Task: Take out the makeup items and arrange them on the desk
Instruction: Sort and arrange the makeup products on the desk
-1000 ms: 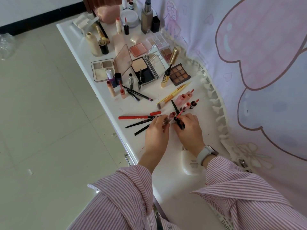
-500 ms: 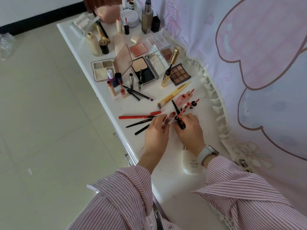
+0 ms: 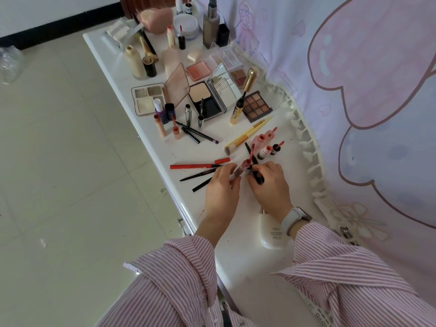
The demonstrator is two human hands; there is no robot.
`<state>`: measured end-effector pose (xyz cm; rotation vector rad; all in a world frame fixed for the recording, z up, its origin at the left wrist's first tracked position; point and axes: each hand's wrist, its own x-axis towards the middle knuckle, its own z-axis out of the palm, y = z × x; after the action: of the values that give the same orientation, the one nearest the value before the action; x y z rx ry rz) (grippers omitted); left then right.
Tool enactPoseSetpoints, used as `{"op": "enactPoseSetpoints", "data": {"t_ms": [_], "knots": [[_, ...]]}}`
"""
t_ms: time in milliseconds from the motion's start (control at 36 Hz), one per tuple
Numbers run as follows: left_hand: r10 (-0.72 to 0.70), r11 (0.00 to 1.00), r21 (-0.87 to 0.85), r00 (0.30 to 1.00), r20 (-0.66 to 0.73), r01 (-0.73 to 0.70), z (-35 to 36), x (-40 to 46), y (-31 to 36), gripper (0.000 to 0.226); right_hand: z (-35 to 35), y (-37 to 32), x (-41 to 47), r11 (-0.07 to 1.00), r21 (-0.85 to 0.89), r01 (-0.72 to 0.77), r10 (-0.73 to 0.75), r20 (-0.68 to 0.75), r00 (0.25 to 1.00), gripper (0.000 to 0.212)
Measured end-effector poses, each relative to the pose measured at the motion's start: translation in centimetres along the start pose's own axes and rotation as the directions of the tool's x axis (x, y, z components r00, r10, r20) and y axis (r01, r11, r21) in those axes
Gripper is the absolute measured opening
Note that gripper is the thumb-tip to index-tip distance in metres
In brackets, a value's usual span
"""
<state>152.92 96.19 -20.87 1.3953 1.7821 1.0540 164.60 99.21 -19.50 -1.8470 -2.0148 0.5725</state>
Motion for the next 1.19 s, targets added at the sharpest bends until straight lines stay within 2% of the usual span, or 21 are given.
{"op": "enactPoseSetpoints", "data": {"t_ms": [139, 250, 389, 528, 611, 722, 806, 1194], "knots": [[0.005, 1.000, 0.012, 1.000, -0.001, -0.005, -0.1, -0.2, 0.0, 0.024, -0.4, -0.4, 0.2, 0.999, -0.032, 0.044, -0.044, -0.020, 0.999, 0.017], [0.034, 0.998, 0.051, 0.999, -0.032, -0.032, -0.4, -1.0, 0.2, 0.026, -0.9, -0.6, 0.7, 0.987, -0.129, 0.099, -0.098, 0.016, 0.995, 0.020], [0.220, 0.950, 0.248, 0.970, -0.104, -0.189, -0.6, -2.0, 0.1, 0.025, -1.3, -1.0, 1.3, 0.950, -0.252, 0.182, -0.162, 0.098, 0.982, 0.022], [0.220, 0.882, 0.453, 0.963, -0.155, -0.129, -0.9, -1.6, 0.1, 0.039, -2.0, -1.3, 1.8, 0.934, -0.294, 0.204, -0.169, 0.141, 0.976, 0.024], [0.214, 0.803, 0.585, 0.971, -0.107, -0.113, -1.6, -0.6, 0.4, 0.047, -2.1, -1.4, 2.0, 0.925, -0.317, 0.210, -0.166, 0.161, 0.973, 0.025], [0.161, 0.705, 0.691, 0.985, 0.060, -0.157, -1.9, 0.4, 0.4, 0.059, -1.9, -1.7, 2.0, 0.933, -0.308, 0.188, -0.141, 0.168, 0.976, 0.026], [0.146, 0.672, 0.720, 0.984, 0.100, -0.173, -1.9, 0.6, 0.0, 0.060, -1.6, -1.8, 1.9, 0.940, -0.297, 0.170, -0.126, 0.161, 0.979, 0.026], [0.216, 0.681, 0.704, 0.974, 0.070, -0.202, -2.6, 0.4, -0.4, 0.041, -0.8, -1.6, 1.7, 0.949, -0.291, 0.118, -0.085, 0.122, 0.989, 0.025]]}}
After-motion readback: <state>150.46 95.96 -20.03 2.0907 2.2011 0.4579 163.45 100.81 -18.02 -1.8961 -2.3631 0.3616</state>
